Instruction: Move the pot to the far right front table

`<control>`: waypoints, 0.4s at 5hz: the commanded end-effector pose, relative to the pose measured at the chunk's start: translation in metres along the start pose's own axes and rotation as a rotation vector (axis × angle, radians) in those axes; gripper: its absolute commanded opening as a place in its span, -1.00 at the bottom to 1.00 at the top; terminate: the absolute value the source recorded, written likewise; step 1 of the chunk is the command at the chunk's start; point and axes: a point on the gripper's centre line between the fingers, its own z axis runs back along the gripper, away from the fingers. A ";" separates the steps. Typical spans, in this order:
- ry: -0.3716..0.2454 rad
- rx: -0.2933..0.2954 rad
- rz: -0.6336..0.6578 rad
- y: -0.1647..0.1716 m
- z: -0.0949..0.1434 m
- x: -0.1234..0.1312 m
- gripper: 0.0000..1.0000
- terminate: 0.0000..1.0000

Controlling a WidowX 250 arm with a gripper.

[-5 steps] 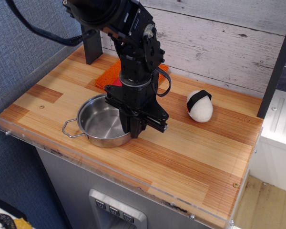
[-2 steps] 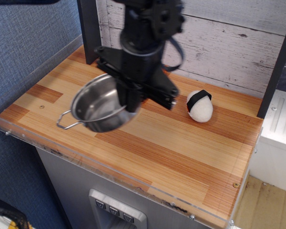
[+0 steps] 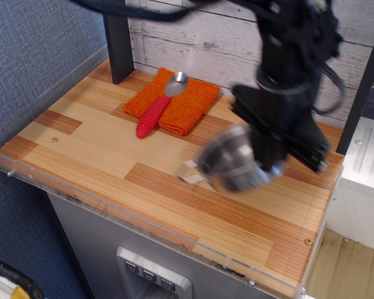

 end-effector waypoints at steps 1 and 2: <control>-0.024 -0.070 0.064 -0.032 -0.010 0.012 -1.00 -1.00; -0.011 -0.080 0.088 -0.030 -0.012 0.010 -1.00 -1.00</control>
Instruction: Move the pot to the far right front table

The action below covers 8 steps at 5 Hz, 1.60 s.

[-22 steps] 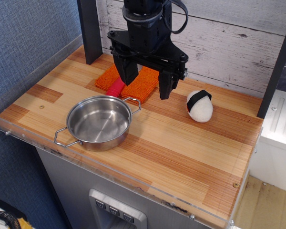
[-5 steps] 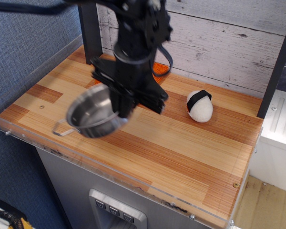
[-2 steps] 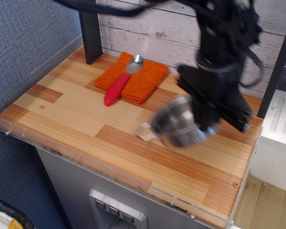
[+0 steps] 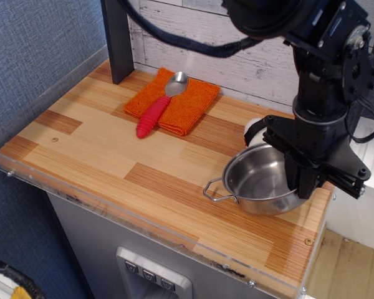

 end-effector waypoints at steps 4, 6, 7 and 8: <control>0.126 -0.111 0.039 -0.001 0.004 -0.026 -1.00 -1.00; 0.245 -0.201 0.073 -0.010 -0.004 -0.027 1.00 -1.00; 0.182 -0.198 0.043 -0.012 0.009 -0.025 1.00 -1.00; -0.026 -0.008 0.094 0.004 0.060 -0.027 1.00 -1.00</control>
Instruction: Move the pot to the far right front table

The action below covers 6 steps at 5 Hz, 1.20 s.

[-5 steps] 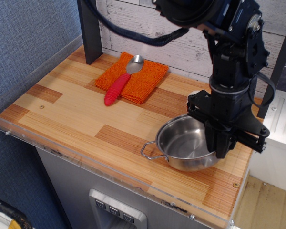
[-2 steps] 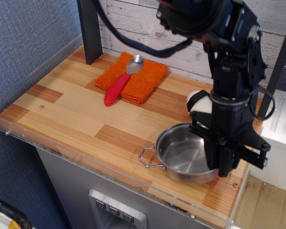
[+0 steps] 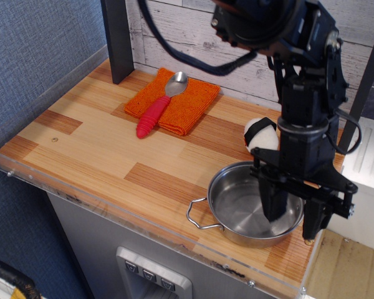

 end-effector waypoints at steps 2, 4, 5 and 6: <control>-0.508 0.326 0.186 0.033 0.147 -0.034 1.00 -1.00; -0.334 0.276 0.194 0.063 0.117 -0.003 1.00 -1.00; -0.304 0.256 0.196 0.070 0.110 -0.001 1.00 -1.00; -0.304 0.256 0.196 0.070 0.110 -0.001 1.00 -1.00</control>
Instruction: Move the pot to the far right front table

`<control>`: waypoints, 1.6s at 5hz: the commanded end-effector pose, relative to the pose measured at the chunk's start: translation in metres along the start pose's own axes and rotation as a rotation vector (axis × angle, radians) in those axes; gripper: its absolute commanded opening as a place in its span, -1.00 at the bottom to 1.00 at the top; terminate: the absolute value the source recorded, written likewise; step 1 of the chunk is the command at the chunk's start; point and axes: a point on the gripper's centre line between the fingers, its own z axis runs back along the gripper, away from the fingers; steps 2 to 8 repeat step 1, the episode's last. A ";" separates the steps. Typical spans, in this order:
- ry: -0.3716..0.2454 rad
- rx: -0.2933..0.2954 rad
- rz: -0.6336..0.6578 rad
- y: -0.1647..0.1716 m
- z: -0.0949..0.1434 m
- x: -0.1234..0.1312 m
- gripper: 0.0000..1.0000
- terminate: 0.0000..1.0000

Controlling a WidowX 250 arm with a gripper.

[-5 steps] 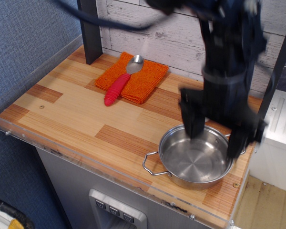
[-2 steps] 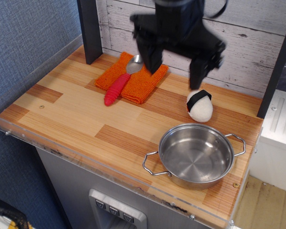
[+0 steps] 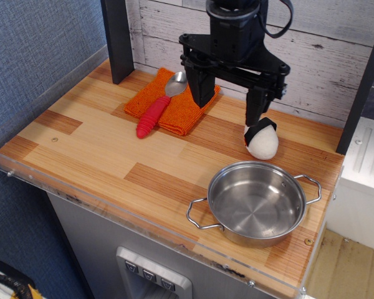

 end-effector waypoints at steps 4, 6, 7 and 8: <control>-0.037 -0.002 0.000 -0.005 0.016 -0.005 1.00 1.00; -0.037 -0.002 0.000 -0.005 0.016 -0.005 1.00 1.00; -0.037 -0.002 0.000 -0.005 0.016 -0.005 1.00 1.00; -0.037 -0.002 0.000 -0.005 0.016 -0.005 1.00 1.00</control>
